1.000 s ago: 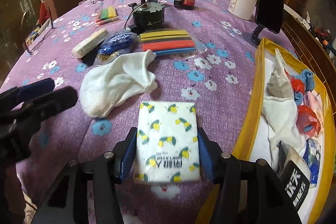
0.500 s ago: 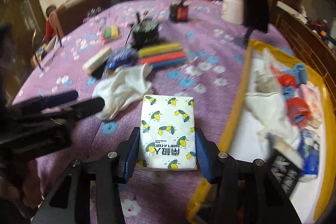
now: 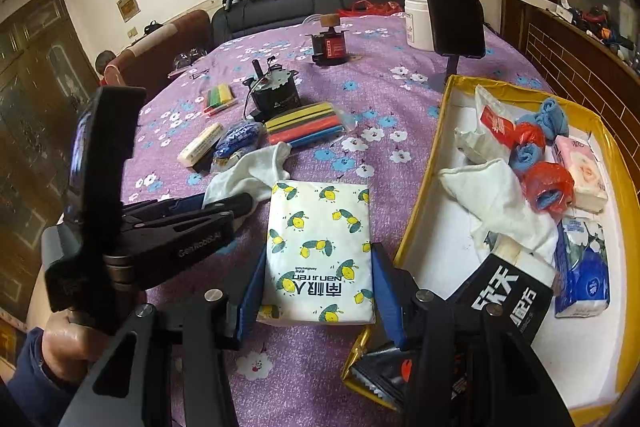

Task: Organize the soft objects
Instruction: 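Grasp the white sock with the left gripper while the right holds the lemon-print pack, then lift the white sock with the left gripper while the right carries the lemon-print pack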

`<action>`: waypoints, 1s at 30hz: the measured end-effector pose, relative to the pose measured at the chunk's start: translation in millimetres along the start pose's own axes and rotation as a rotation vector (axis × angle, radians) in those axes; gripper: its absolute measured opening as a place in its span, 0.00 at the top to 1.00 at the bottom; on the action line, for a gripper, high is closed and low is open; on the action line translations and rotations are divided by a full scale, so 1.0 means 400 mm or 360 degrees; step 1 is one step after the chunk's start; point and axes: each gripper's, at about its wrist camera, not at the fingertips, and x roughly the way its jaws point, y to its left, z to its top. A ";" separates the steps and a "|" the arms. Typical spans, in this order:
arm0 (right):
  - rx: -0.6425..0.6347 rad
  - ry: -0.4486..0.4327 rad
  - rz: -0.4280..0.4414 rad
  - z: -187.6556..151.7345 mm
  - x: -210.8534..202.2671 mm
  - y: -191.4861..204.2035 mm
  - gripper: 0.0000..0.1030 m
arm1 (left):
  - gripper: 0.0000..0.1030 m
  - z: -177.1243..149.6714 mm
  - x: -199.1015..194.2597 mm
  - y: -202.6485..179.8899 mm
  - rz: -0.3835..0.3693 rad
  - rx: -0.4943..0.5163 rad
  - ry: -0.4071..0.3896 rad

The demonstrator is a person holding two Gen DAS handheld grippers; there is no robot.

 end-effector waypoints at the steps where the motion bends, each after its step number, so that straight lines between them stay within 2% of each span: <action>1: -0.0004 0.0004 0.0005 -0.003 0.001 0.004 0.47 | 0.80 -0.006 -0.011 0.005 -0.0010 0.0001 -0.0003; 6: -0.0085 0.0028 0.0038 -0.021 0.012 0.049 0.47 | 0.81 -0.058 -0.067 0.055 -0.0031 -0.0016 -0.0006; 11: -0.0148 0.0082 0.0055 -0.024 0.058 0.098 0.47 | 0.81 -0.122 -0.114 0.119 0.0029 -0.0043 -0.0011; 14: -0.0162 0.0124 0.0047 -0.021 0.105 0.112 0.47 | 0.81 -0.127 -0.119 0.128 0.0092 -0.0012 -0.0036; 17: -0.0174 0.0123 0.0009 -0.021 0.135 0.117 0.46 | 0.79 -0.130 -0.110 0.123 0.0103 0.0014 -0.0046; 24: -0.0251 0.0089 -0.0069 -0.044 0.143 0.135 0.44 | 0.75 -0.137 -0.103 0.132 0.0070 -0.0013 -0.0086; 28: -0.0270 0.0086 -0.0137 -0.054 0.145 0.141 0.41 | 0.74 -0.143 -0.104 0.119 0.0102 0.0035 -0.0103; 30: -0.0255 0.0093 -0.0139 -0.055 0.145 0.139 0.37 | 0.73 -0.146 -0.104 0.119 0.0106 0.0034 -0.0113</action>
